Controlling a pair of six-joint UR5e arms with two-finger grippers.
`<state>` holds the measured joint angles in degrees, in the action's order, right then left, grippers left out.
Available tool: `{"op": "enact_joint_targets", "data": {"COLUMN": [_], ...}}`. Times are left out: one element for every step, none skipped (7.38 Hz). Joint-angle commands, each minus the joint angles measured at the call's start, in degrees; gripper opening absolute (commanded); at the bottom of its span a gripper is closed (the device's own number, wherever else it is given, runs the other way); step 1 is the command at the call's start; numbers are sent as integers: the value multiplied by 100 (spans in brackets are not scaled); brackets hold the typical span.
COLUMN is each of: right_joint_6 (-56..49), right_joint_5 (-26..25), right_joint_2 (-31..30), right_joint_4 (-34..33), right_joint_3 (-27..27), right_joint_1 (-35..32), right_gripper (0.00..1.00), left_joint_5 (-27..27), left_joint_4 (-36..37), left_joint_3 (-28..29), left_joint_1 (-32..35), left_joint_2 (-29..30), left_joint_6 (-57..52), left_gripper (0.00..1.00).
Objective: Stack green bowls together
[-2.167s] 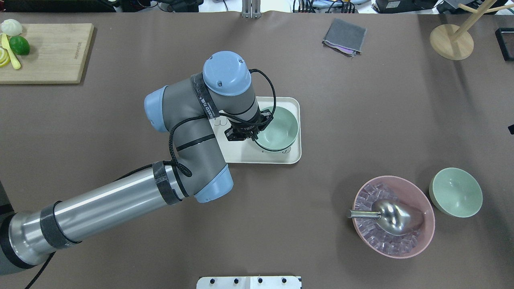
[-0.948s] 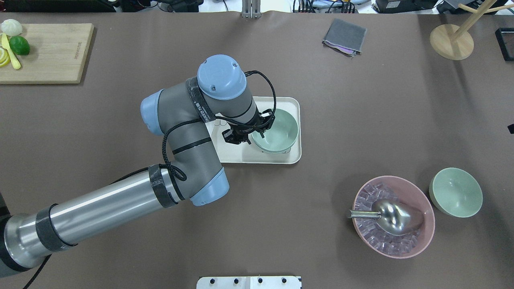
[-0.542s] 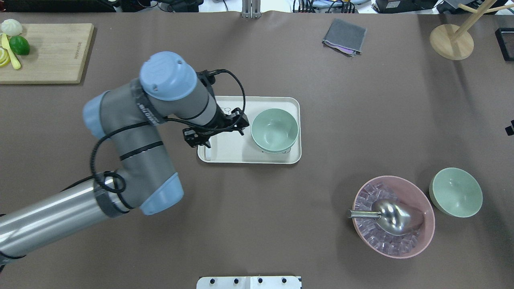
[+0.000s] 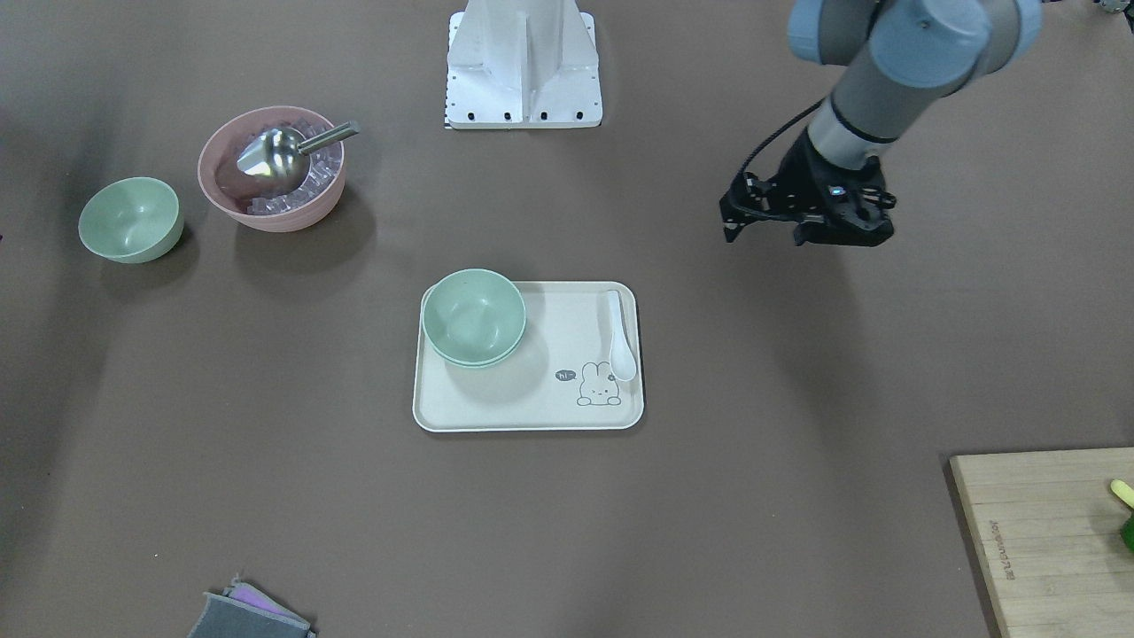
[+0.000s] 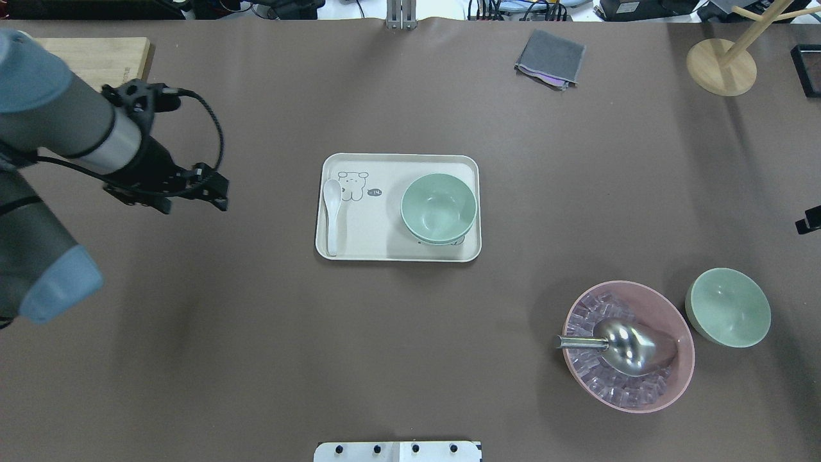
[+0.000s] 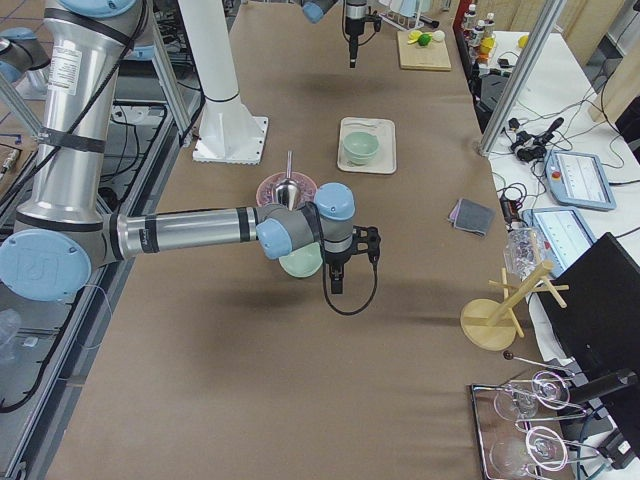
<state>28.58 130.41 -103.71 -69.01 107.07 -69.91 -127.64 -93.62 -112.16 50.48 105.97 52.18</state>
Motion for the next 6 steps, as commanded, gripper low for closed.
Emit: {"op": "enact_joint_targets", "data": {"right_joint_6": [673,1006,1357,1744,1939,2028], "right_joint_5": [-16,-42,-269,-549,-744,-885], "right_joint_2": [-578,-650,-668,-677,-703,-729], "right_joint_4": [1001,1248,1468,1661,1759,1777], "right_joint_3": [7,-2,-2,-2,-2,-2], "right_joint_1": [337,486,748,1073,1337,1522], "right_gripper": [99,98,97,95,94,91], "left_joint_5": [-393,-393,-384,-384,-384,-384], "left_joint_4": [46,46,46,37,37,37], "left_joint_3": [44,140,272,291,299,308], "left_joint_1": [1143,1601,1936,2009,2027,2027], "left_joint_2": [-838,-1259,-1472,-1622,-1632,-1641], "left_joint_6": [-2253,-3439,-4173,-4407,-4418,-4409], "left_gripper": [98,98,98,98,98,98]}}
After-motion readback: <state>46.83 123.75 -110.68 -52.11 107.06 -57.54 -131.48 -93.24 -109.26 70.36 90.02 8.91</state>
